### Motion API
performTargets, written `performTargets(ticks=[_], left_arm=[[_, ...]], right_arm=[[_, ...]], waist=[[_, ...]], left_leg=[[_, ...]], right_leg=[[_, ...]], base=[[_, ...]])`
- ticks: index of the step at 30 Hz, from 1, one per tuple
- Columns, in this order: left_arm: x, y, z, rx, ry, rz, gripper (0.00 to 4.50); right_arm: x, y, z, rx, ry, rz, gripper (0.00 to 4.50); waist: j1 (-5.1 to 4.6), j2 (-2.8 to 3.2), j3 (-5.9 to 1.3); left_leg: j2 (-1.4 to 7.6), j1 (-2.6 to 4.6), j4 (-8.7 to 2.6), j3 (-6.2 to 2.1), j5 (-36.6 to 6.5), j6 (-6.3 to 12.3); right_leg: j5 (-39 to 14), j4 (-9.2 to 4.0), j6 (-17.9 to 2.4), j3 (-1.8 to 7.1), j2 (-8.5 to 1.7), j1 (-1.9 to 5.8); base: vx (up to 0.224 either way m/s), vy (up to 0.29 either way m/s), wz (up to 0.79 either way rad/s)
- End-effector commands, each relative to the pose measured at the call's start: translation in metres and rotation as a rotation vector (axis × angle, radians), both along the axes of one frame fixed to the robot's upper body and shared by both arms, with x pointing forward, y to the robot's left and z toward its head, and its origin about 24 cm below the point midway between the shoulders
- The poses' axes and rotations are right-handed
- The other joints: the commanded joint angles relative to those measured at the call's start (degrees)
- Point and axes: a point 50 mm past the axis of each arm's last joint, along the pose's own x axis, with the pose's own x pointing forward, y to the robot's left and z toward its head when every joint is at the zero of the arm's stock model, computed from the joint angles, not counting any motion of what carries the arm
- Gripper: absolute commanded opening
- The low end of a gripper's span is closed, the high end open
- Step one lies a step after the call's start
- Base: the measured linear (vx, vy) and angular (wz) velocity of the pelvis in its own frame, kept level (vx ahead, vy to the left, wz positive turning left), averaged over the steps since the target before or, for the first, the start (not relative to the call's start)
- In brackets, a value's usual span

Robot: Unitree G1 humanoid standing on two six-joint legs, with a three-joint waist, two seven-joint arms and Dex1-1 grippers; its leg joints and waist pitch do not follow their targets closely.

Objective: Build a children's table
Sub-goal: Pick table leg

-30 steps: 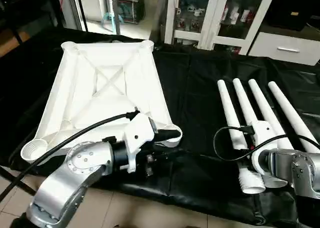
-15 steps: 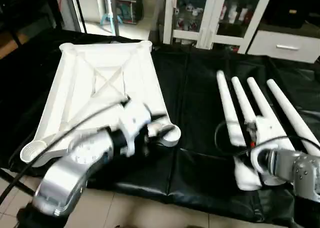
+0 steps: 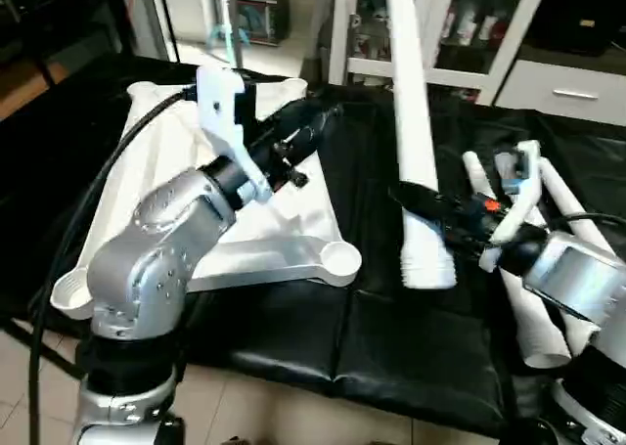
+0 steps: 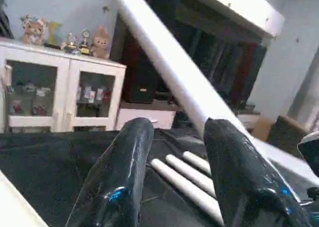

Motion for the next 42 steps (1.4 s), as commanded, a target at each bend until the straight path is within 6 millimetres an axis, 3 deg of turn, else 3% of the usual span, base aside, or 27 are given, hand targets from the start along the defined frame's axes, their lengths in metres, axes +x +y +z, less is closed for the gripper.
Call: performTargets(ticks=[1,2,4,6,14,18,22,24,26,28,31,32,33,35,36,42], left_arm=[[-0.001,-0.003,0.006,-0.012,-0.002,-0.029,2.06],[-0.003,-0.004,0.007,0.001,-0.010,-0.045,2.06],[-0.005,-0.005,0.007,0.002,-0.009,-0.053,2.06],[-0.005,-0.004,0.008,-0.012,-0.003,-0.049,2.06],[-0.005,-0.004,0.007,-0.016,0.035,-0.045,2.06],[-0.001,-0.008,0.013,-0.076,0.053,-0.046,2.06],[-0.005,-0.012,0.015,-0.127,0.080,-0.126,2.43],[-0.009,-0.016,0.016,-0.160,0.106,-0.210,2.60],[-0.010,-0.019,0.015,-0.157,0.136,-0.255,2.76],[-0.008,-0.019,0.015,-0.152,0.152,-0.260,2.90],[0.001,-0.016,0.011,-0.144,0.216,-0.241,3.14],[0.005,-0.015,0.010,-0.160,0.250,-0.231,3.20],[0.007,-0.014,0.010,-0.168,0.265,-0.228,3.26],[0.011,-0.011,0.009,-0.180,0.284,-0.219,3.47],[0.011,-0.010,0.008,-0.179,0.291,-0.215,3.62],[0.018,-0.005,0.007,-0.207,0.327,-0.171,4.06]], right_arm=[[-0.002,-0.002,0.007,0.045,-0.033,0.034,1.86],[-0.003,-0.004,0.008,0.057,-0.038,0.045,1.86],[-0.003,-0.004,0.010,0.062,-0.043,0.052,1.86],[-0.003,-0.004,0.013,0.067,-0.055,0.062,1.86],[-0.006,0.000,0.015,0.035,-0.071,0.096,1.86],[-0.010,0.009,0.015,-0.100,-0.099,0.095,1.86],[-0.015,0.011,0.014,-0.105,-0.100,0.125,1.86],[-0.019,0.012,0.011,-0.137,-0.105,0.152,1.86],[-0.023,0.013,0.009,-0.159,-0.119,0.171,1.86],[-0.024,0.013,0.008,-0.167,-0.122,0.181,1.86],[-0.026,0.014,0.007,-0.179,-0.135,0.200,1.86],[-0.026,0.014,0.007,-0.180,-0.142,0.204,1.86],[-0.026,0.015,0.007,-0.181,-0.145,0.206,1.86],[-0.026,0.015,0.007,-0.184,-0.152,0.202,1.86],[-0.026,0.015,0.006,-0.186,-0.155,0.201,1.86],[-0.027,0.012,0.003,-0.190,-0.166,0.183,1.86]], waist=[[0.12,-0.66,-3.83],[0.06,-1.02,-3.76],[0.13,-0.71,-3.74],[0.05,-0.82,-3.68],[0.01,-0.99,-3.66],[0.17,-0.93,-3.75],[0.24,-0.93,-3.81],[0.41,-1.34,-3.95],[0.63,-1.15,-3.99],[0.67,-1.21,-3.95],[0.76,-0.81,-3.91],[0.78,-0.97,-3.85],[0.86,-0.71,-3.85],[1.02,-0.76,-4.00],[1.10,-0.49,-4.10],[1.59,-0.61,-4.14]], left_leg=[[3.48,-0.50,-4.03,-0.85,3.2,1.77],[3.43,-0.45,-4.14,-0.82,2.6,1.29],[3.42,-0.38,-4.17,-0.89,2.5,0.87],[3.36,-0.42,-4.20,-0.88,2.3,0.32],[3.28,-0.59,-4.22,-0.90,3.4,0.01],[3.28,-0.66,-4.09,-0.93,4.3,-0.16],[3.20,-0.80,-4.02,-0.89,4.0,-0.05],[3.17,-0.97,-3.91,-0.86,5.4,0.36],[3.21,-0.99,-3.76,-0.86,6.1,0.69],[3.15,-1.05,-3.73,-0.79,5.6,1.23],[3.15,-1.07,-3.76,-0.93,5.2,1.26],[3.02,-1.00,-3.75,-0.82,4.4,1.14],[3.04,-1.10,-3.78,-0.95,4.1,1.05],[3.20,-0.99,-3.78,-1.06,4.7,1.04],[3.24,-0.94,-3.69,-1.07,5.3,0.96],[3.30,-0.97,-3.63,-1.03,5.4,1.14]], right_leg=[[-0.6,-3.49,-14.5,2.49,-4.22,3.35],[-3.3,-3.73,-13.5,2.47,-4.25,3.30],[-4.8,-3.72,-13.0,2.44,-4.30,3.16],[-6.3,-3.94,-12.0,2.47,-4.30,3.17],[-6.3,-4.03,-10.6,2.46,-4.19,3.12],[-4.8,-4.05,-10.2,2.49,-4.18,3.25],[-4.2,-3.85,-11.2,2.53,-4.24,3.17],[-1.9,-3.63,-11.7,2.48,-4.10,3.26],[-0.6,-3.46,-11.7,2.48,-4.11,3.22],[-1.4,-3.61,-11.6,2.47,-4.09,3.17],[-2.6,-3.71,-11.2,2.42,-4.12,3.15],[-3.8,-3.94,-10.9,2.45,-4.04,3.07],[-4.2,-3.97,-10.8,2.44,-4.14,3.21],[-3.1,-3.82,-10.8,2.42,-4.18,3.16],[-1.8,-3.65,-11.2,2.35,-4.08,3.06],[0.0,-3.43,-12.3,2.38,-4.23,3.20]], base=[[0.000,0.000,0.00],[0.000,0.000,0.00],[0.000,0.000,0.00],[0.000,0.000,0.00],[0.000,0.000,0.00],[0.000,0.000,0.00],[0.000,0.000,0.00],[0.000,0.000,0.00],[0.000,0.000,0.00],[0.000,0.000,0.00],[0.000,0.000,0.00],[0.000,0.000,0.00],[0.000,0.000,0.00],[0.000,0.000,0.00],[0.000,0.000,0.00],[0.000,0.000,0.00]])
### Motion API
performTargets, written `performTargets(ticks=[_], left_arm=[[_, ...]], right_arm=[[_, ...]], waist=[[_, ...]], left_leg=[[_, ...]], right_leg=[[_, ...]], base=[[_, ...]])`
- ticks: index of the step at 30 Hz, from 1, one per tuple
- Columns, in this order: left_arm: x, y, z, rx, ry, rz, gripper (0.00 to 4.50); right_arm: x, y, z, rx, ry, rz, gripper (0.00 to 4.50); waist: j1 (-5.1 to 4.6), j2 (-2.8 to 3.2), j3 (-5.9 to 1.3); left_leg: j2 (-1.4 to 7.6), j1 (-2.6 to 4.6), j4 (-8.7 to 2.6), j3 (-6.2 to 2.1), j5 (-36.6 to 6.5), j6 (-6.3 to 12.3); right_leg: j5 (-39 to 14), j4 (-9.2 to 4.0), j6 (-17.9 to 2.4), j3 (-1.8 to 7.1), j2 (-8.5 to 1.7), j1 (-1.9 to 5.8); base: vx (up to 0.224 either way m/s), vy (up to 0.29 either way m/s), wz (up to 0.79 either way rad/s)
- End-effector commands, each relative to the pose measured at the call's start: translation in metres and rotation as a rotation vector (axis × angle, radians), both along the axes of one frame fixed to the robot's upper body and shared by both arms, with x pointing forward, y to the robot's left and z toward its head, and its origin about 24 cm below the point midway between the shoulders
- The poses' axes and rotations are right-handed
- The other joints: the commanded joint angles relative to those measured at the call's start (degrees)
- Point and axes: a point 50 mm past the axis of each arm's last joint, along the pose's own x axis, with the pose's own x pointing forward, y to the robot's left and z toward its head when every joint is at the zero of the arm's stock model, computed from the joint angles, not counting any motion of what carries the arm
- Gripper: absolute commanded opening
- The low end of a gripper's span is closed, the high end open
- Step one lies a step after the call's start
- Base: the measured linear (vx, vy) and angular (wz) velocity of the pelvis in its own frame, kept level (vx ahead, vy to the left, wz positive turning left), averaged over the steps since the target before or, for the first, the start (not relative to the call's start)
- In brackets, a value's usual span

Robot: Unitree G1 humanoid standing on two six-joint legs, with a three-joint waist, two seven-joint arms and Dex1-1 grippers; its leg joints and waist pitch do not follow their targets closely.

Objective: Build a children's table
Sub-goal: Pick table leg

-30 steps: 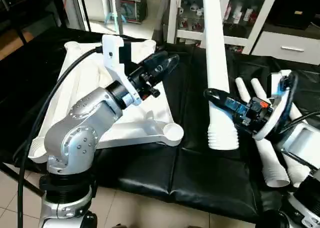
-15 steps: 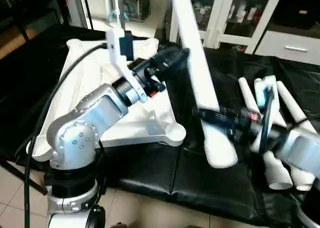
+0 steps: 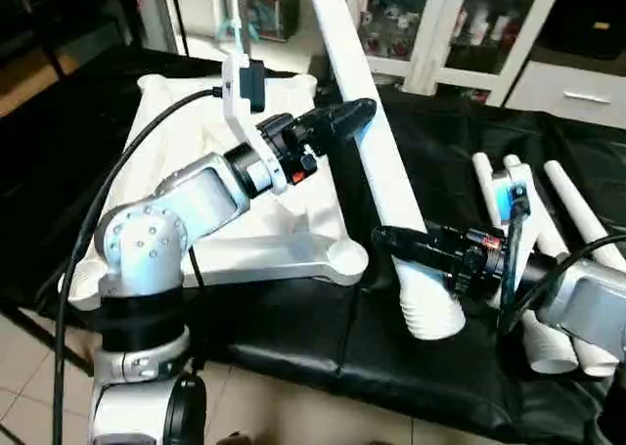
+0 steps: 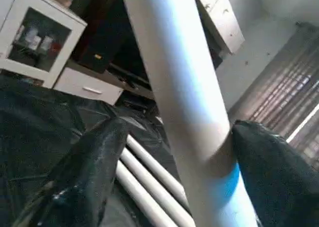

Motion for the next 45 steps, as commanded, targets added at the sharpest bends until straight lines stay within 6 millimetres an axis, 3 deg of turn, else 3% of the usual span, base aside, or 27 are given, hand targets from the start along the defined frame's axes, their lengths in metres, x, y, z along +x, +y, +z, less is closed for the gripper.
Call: performTargets(ticks=[1,2,5,10,13,19,26,29,36,42,43,45], left_arm=[[0.003,0.005,0.001,-0.008,0.024,0.027,4.17],[0.003,0.004,0.002,-0.015,0.023,0.017,4.17],[-0.003,-0.006,0.008,-0.086,0.026,-0.081,4.49],[-0.008,-0.017,0.007,-0.093,0.053,-0.176,4.50],[-0.008,-0.020,0.003,-0.062,0.080,-0.193,4.22],[-0.009,-0.021,0.002,-0.055,0.093,-0.204,3.87],[-0.007,-0.018,0.003,-0.054,0.089,-0.190,3.12],[-0.006,-0.017,0.003,-0.047,0.089,-0.180,3.06],[-0.003,-0.017,0.002,-0.044,0.101,-0.160,2.26],[0.000,-0.015,0.004,-0.052,0.102,-0.144,1.95],[0.001,-0.015,0.005,-0.053,0.100,-0.142,1.93],[0.002,-0.015,0.006,-0.057,0.098,-0.135,1.89]], right_arm=[[-0.004,0.000,0.004,0.005,-0.043,0.018,1.86],[-0.004,0.001,0.003,0.002,-0.041,0.021,1.86],[-0.006,0.003,-0.002,-0.018,-0.028,0.038,1.86],[-0.003,0.006,-0.004,-0.034,-0.025,0.037,1.86],[-0.003,0.007,-0.005,-0.039,-0.028,0.041,1.86],[-0.002,0.007,-0.006,-0.045,-0.031,0.033,1.86],[-0.001,0.006,-0.006,-0.045,-0.032,0.020,1.86],[0.000,0.006,-0.006,-0.046,-0.035,0.016,1.86],[0.001,0.006,-0.006,-0.047,-0.042,0.005,1.86],[0.002,0.005,-0.006,-0.062,-0.052,-0.013,1.86],[0.002,0.005,-0.006,-0.062,-0.053,-0.011,2.42],[0.002,0.005,-0.006,-0.062,-0.053,-0.011,2.55]], waist=[[0.13,-0.26,-4.11],[0.11,-0.07,-4.08],[0.21,-0.27,-4.07],[0.24,-0.20,-4.01],[0.22,-0.03,-4.00],[0.22,-0.05,-4.07],[0.19,0.00,-4.07],[0.18,0.08,-4.09],[0.18,0.09,-4.15],[0.19,0.19,-4.14],[0.21,0.19,-4.17],[0.19,0.16,-4.13]], left_leg=[[3.29,-0.24,-3.70,-0.98,5.2,1.26],[3.30,-0.26,-3.68,-0.99,5.0,1.39],[3.27,-0.32,-3.70,-1.02,4.8,1.31],[3.29,-0.28,-3.66,-0.99,4.1,1.40],[3.27,-0.21,-3.69,-1.05,4.4,1.51],[3.29,-0.25,-3.63,-1.07,4.9,1.67],[3.26,-0.27,-3.63,-1.06,4.6,1.77],[3.29,-0.22,-3.62,-1.08,4.7,1.74],[3.25,-0.26,-3.60,-1.08,4.7,1.44],[3.22,-0.23,-3.59,-1.08,4.3,1.35],[3.24,-0.26,-3.58,-1.09,4.3,1.35],[3.21,-0.30,-3.59,-1.08,4.3,1.37]], right_leg=[[0.0,-3.44,-12.4,2.45,-4.23,3.87],[0.1,-3.46,-12.5,2.44,-4.20,3.84],[-0.2,-3.45,-13.0,2.43,-4.29,3.97],[-2.2,-3.58,-12.5,2.40,-4.34,3.83],[-3.0,-3.68,-11.5,2.38,-4.22,3.80],[-1.7,-3.54,-11.9,2.32,-4.20,3.81],[-1.8,-3.58,-12.0,2.33,-4.17,3.89],[-1.5,-3.54,-12.1,2.31,-4.13,3.84],[-0.7,-3.49,-12.3,2.34,-4.14,3.96],[-0.5,-3.52,-12.6,2.35,-4.14,3.99],[-0.2,-3.45,-12.7,2.36,-4.16,4.02],[-0.3,-3.51,-12.6,2.37,-4.15,4.05]], base=[[0.000,0.000,0.00],[0.000,0.000,0.00],[0.000,0.000,0.00],[0.000,0.000,0.00],[0.000,0.000,0.00],[0.000,0.000,0.00],[0.000,0.000,0.00],[0.000,0.000,0.00],[0.000,0.000,0.00],[0.000,0.000,0.00],[0.000,0.000,0.00],[0.000,0.000,0.00]])
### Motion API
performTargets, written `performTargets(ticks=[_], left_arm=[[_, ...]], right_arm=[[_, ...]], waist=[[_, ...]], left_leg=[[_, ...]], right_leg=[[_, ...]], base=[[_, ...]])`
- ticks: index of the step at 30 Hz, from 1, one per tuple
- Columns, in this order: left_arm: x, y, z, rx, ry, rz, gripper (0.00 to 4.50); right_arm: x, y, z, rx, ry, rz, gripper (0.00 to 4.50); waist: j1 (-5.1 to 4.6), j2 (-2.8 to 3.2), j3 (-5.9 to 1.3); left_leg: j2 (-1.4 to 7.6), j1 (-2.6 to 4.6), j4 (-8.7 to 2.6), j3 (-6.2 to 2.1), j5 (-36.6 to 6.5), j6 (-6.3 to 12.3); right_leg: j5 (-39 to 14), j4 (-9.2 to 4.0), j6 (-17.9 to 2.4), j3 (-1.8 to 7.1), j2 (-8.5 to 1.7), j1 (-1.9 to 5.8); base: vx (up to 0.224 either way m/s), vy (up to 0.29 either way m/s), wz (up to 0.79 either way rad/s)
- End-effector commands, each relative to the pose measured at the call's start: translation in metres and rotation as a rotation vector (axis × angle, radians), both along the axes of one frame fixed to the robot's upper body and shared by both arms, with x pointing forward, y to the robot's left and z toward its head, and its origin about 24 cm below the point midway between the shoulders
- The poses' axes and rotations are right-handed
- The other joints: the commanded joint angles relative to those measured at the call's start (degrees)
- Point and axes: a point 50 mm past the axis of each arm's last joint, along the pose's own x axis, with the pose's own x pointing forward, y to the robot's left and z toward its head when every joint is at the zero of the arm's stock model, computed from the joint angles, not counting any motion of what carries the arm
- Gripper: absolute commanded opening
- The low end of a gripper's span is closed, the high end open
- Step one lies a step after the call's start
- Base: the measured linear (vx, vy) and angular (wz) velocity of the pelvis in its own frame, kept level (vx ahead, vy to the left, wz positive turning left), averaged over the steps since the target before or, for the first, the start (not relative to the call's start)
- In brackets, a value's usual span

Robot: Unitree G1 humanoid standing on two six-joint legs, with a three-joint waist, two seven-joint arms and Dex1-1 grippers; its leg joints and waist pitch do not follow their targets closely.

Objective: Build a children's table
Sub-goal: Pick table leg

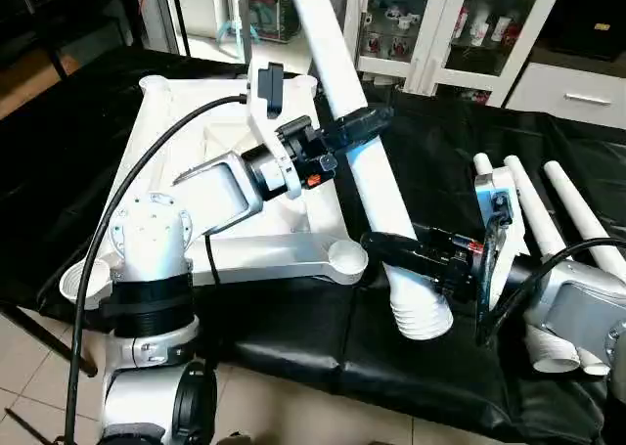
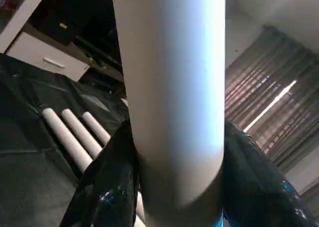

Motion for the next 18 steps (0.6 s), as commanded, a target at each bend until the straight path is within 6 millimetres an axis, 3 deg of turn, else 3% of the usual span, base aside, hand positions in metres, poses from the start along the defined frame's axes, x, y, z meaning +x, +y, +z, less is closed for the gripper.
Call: performTargets(ticks=[1,7,10,12,14,15,18], left_arm=[[0.003,0.001,0.007,0.011,-0.022,0.029,1.88],[0.007,0.002,0.008,0.040,-0.034,0.058,1.82],[0.009,0.000,0.008,0.155,-0.094,0.098,1.81],[0.011,0.000,0.009,0.225,-0.132,0.142,1.80],[0.012,-0.001,0.013,0.258,-0.170,0.169,1.79],[0.012,-0.002,0.015,0.265,-0.182,0.179,1.79],[0.012,-0.004,0.022,0.279,-0.216,0.188,1.79]], right_arm=[[0.000,-0.004,-0.001,-0.012,-0.001,-0.023,2.57],[0.000,-0.004,-0.001,-0.019,-0.004,-0.024,3.08],[0.002,-0.005,-0.001,-0.039,-0.024,-0.048,3.39],[0.009,-0.007,-0.001,-0.114,-0.067,-0.129,3.43],[0.013,-0.007,0.000,-0.187,-0.111,-0.170,3.77],[0.014,-0.007,0.000,-0.205,-0.124,-0.179,3.77],[0.018,-0.005,0.002,-0.210,-0.137,-0.208,3.97]], waist=[[0.15,0.10,-4.15],[0.12,0.16,-4.12],[0.13,0.21,-4.17],[0.01,0.22,-4.14],[-0.08,0.22,-4.10],[-0.13,-0.06,-4.13],[-0.18,-0.04,-4.15]], left_leg=[[3.22,-0.29,-3.65,-1.08,4.5,1.32],[3.26,-0.28,-3.67,-1.10,4.0,1.40],[3.34,-0.21,-3.70,-1.15,4.3,1.51],[3.41,-0.23,-3.70,-1.18,4.8,1.22],[3.30,-0.22,-3.71,-1.09,4.5,0.33],[3.31,-0.23,-3.73,-1.08,4.2,-0.07],[3.27,-0.27,-3.74,-1.11,4.2,0.02]], right_leg=[[-0.1,-3.47,-12.6,2.39,-4.15,4.05],[-0.4,-3.56,-12.5,2.38,-4.13,4.06],[-0.5,-3.49,-11.7,2.40,-4.09,3.97],[-0.4,-3.59,-11.0,2.35,-4.08,3.82],[-0.9,-3.61,-10.7,2.43,-4.06,3.97],[-0.9,-3.58,-10.8,2.44,-4.05,4.03],[0.3,-3.34,-11.6,2.45,-4.07,4.05]], base=[[0.000,0.000,0.00],[0.000,0.000,0.00],[0.000,0.000,0.00],[0.000,0.000,0.00],[0.000,0.000,0.00],[0.000,0.000,0.00],[0.000,0.000,0.00]])
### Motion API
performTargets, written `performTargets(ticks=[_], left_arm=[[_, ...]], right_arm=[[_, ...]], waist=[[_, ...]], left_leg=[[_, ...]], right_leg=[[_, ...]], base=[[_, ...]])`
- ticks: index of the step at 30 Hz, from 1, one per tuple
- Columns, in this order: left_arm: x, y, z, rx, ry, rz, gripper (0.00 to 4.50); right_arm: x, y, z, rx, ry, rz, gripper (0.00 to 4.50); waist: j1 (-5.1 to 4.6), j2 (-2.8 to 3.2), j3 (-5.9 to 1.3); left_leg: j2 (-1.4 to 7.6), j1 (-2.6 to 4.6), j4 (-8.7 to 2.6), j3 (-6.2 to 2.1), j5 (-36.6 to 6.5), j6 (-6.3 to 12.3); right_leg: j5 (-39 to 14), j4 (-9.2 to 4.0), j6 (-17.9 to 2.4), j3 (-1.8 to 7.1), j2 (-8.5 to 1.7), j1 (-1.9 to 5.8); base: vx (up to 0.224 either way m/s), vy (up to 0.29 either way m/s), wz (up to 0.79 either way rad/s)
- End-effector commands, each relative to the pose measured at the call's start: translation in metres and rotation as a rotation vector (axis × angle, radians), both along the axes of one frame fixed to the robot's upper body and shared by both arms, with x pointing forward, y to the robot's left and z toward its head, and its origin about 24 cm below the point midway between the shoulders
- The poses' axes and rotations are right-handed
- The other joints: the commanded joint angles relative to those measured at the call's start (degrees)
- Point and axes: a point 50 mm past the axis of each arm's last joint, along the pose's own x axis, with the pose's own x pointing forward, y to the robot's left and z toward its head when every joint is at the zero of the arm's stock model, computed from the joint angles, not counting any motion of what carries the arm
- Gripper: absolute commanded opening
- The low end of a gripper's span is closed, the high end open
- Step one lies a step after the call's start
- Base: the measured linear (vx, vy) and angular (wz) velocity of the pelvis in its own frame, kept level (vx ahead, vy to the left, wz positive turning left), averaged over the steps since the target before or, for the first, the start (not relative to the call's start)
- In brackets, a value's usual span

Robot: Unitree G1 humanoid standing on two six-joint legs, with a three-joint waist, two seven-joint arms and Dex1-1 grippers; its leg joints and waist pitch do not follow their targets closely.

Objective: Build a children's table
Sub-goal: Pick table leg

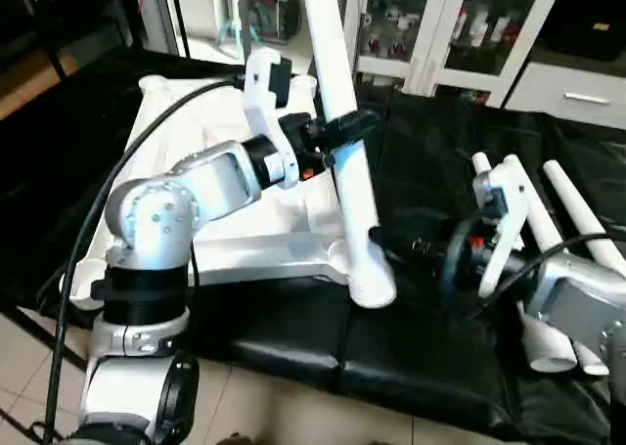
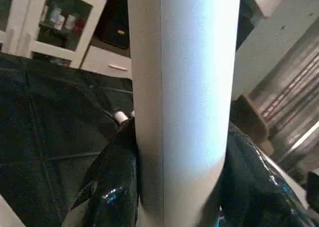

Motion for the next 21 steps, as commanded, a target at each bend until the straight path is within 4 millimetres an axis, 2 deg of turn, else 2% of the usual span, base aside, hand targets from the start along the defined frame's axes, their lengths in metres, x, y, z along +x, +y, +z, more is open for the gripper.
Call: performTargets(ticks=[1,7,10,14,20,21], left_arm=[[-0.003,-0.007,0.022,0.032,-0.112,-0.007,1.79],[-0.002,-0.011,0.023,0.080,-0.166,-0.002,1.79],[-0.002,-0.013,0.023,0.091,-0.182,-0.005,1.79],[-0.005,-0.017,0.024,0.124,-0.216,-0.037,1.79],[-0.008,-0.024,0.022,0.148,-0.247,-0.076,1.79],[-0.009,-0.026,0.021,0.157,-0.258,-0.090,1.79]], right_arm=[[0.004,0.002,0.004,-0.019,-0.032,-0.021,4.20],[0.008,0.007,-0.003,-0.043,-0.035,-0.029,4.25],[0.009,0.008,-0.006,-0.054,-0.032,-0.029,4.25],[0.014,0.010,-0.012,-0.064,-0.022,-0.056,4.25],[0.014,0.014,-0.014,-0.060,-0.008,-0.014,4.25],[0.014,0.016,-0.016,-0.061,-0.004,0.000,4.25]], waist=[[-0.09,-0.02,-4.18],[-0.12,-0.20,-4.12],[-0.11,-0.24,-4.09],[-0.13,-0.24,-4.15],[-0.11,-0.27,-4.18],[-0.13,-0.45,-4.14]], left_leg=[[3.21,-0.23,-3.69,-1.08,4.4,0.10],[3.27,-0.31,-3.63,-0.95,4.5,0.88],[3.33,-0.29,-3.69,-0.93,3.7,0.72],[3.26,-0.30,-3.68,-0.90,4.4,0.63],[3.35,-0.30,-3.64,-0.89,4.7,1.20],[3.36,-0.32,-3.67,-0.86,4.4,1.27]], right_leg=[[0.5,-3.29,-11.8,2.45,-4.03,4.02],[1.4,-3.29,-12.5,2.53,-4.14,4.05],[0.0,-3.36,-12.3,2.53,-4.17,4.05],[0.8,-3.23,-12.5,2.52,-4.12,3.98],[2.1,-3.08,-13.0,2.53,-4.17,4.05],[1.8,-3.16,-13.0,2.56,-4.18,4.05]], base=[[0.000,0.000,0.00],[0.000,0.000,0.00],[0.000,0.000,0.00],[0.000,0.000,0.00],[0.000,0.000,0.00],[0.000,0.000,0.00]])
